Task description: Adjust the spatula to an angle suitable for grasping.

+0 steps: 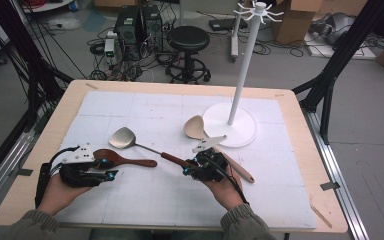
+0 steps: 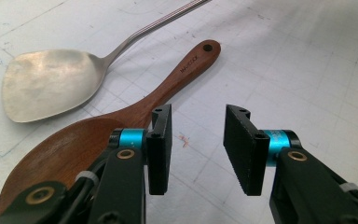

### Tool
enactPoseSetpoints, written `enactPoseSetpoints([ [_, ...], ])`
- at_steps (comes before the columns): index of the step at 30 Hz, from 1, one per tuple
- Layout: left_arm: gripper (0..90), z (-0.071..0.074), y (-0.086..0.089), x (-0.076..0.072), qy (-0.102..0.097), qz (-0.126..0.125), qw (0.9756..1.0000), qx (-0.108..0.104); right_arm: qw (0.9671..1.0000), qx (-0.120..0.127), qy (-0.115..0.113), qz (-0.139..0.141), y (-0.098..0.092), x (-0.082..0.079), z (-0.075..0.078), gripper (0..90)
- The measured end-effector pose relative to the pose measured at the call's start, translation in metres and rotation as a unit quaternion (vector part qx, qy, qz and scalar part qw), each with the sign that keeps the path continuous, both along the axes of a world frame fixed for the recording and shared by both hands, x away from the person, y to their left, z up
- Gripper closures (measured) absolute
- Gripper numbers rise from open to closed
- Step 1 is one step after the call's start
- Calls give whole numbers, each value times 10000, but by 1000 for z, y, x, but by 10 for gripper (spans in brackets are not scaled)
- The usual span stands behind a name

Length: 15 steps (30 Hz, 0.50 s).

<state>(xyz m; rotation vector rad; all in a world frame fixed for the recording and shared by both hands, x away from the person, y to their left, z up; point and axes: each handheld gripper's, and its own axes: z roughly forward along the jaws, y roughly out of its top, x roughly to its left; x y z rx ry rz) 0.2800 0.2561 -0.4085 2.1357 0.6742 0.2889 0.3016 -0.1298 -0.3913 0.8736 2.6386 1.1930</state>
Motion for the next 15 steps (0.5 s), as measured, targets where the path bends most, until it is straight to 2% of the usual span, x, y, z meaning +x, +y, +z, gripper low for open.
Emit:
enactPoseSetpoints([
  [15, 622, -1, -2, 1, 47, -70, 10000, -28, 10000, 45, -27, 19, -19, -5, 5, 724],
])
